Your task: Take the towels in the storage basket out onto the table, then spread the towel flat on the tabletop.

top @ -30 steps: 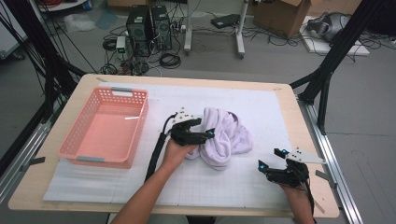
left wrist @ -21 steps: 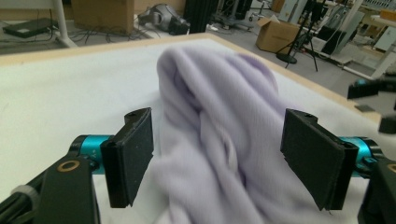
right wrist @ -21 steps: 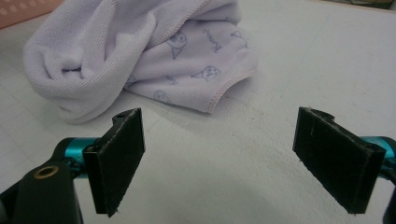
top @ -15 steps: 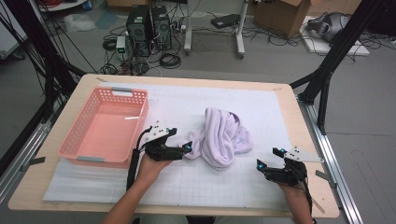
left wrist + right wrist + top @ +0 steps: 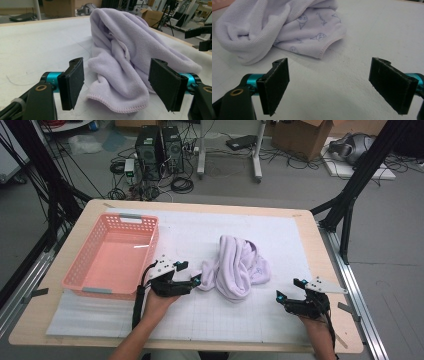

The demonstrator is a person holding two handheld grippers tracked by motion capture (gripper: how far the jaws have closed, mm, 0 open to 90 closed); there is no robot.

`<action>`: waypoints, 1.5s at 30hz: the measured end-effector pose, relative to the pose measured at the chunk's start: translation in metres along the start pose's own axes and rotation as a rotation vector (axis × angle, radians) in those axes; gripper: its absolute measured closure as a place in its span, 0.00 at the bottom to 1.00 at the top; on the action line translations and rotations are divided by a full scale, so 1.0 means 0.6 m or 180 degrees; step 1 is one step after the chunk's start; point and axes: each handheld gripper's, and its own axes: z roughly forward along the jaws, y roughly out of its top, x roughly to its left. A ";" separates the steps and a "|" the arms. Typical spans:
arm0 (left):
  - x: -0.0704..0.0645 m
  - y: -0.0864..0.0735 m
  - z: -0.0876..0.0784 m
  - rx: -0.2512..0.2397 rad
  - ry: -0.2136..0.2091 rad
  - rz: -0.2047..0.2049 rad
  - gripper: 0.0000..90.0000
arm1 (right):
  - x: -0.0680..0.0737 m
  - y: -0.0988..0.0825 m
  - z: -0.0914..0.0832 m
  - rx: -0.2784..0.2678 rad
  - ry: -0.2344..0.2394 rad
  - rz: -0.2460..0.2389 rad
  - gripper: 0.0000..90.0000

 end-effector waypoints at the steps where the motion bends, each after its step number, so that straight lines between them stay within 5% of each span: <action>1: -0.001 0.000 -0.001 -0.0010 -0.0001 -0.0004 0.32 | 0.002 0.000 0.000 0.0008 0.0013 0.0005 0.17; 11: -0.002 -0.001 0.001 0.0041 0.0013 0.0017 0.31 | 0.004 0.001 0.006 0.0030 0.0028 0.0008 0.17; 19: -0.008 -0.002 0.024 0.0301 -0.0071 0.0086 0.46 | 0.001 0.010 0.038 0.0140 0.0054 -0.0007 0.17; 22: -0.016 -0.002 0.043 0.0542 -0.0148 0.0107 0.45 | 0.000 0.021 0.062 0.0270 0.0003 0.0094 0.18; 30: -0.025 -0.003 0.081 0.0974 -0.0121 0.0212 0.42 | 0.025 0.053 0.129 0.0580 0.0098 -0.0128 0.49; 31: -0.028 -0.004 0.085 0.1046 -0.0117 0.0211 0.46 | 0.027 0.055 0.138 0.0659 0.0145 -0.0109 0.59; 32: -0.031 -0.005 0.088 0.1125 -0.0125 0.0274 0.58 | 0.029 0.056 0.146 0.0715 0.0167 -0.0112 0.63; 33: -0.036 -0.005 0.090 0.1163 -0.0131 0.0319 0.74 | 0.031 0.057 0.148 0.0697 0.0157 -0.0111 0.78; 35: -0.037 -0.004 0.089 0.1196 -0.0110 0.0367 0.91 | 0.032 0.059 0.147 0.0691 0.0232 -0.0096 0.88; 38: -0.027 0.000 0.075 0.1136 -0.0078 0.0290 0.94 | 0.033 0.058 0.130 0.0695 0.0201 -0.0119 0.90; 45: 0.006 0.007 0.033 0.0945 0.0104 0.0137 0.94 | 0.013 0.028 0.041 0.0646 0.0121 -0.0031 0.90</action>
